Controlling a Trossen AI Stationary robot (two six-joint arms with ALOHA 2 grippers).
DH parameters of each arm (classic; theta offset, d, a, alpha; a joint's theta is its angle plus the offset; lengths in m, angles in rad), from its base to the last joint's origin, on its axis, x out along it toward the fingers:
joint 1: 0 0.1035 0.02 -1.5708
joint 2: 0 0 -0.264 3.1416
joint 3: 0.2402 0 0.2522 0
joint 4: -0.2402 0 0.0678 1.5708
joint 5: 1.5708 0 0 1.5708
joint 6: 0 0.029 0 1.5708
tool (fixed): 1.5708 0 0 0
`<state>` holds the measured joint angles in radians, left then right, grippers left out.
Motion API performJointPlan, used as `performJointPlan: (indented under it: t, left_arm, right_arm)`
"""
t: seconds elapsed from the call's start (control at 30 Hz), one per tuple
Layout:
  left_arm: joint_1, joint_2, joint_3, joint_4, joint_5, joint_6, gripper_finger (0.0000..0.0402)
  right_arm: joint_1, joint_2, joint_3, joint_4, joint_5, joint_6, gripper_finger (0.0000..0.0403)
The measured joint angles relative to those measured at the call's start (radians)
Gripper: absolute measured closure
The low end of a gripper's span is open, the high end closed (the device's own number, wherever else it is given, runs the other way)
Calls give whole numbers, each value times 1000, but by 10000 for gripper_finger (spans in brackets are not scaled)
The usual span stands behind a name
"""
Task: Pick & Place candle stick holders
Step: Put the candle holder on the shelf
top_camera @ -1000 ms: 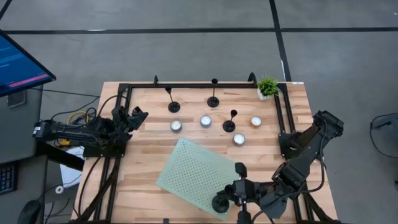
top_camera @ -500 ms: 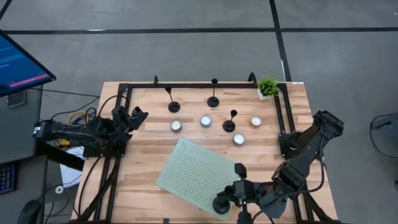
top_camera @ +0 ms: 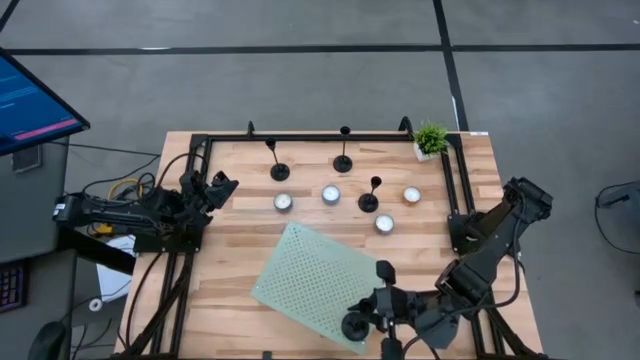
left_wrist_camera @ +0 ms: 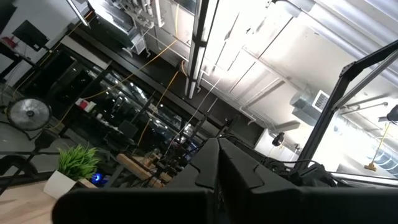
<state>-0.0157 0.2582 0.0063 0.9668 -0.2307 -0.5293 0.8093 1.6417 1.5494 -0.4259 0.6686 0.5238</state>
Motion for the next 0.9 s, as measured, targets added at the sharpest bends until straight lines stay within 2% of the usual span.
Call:
performJointPlan:
  t: [0.33,0.73,0.9]
  left_arm:
    - [0,0,0,0,0,0,393]
    - [0,0,0,0,0,0,392]
    - [0,0,0,0,0,0,392]
  right_arm:
    - [-1,0,0,-4,-15,0,320]
    - [0,0,0,3,-15,9,196]
    - [0,0,0,1,-15,24,166]
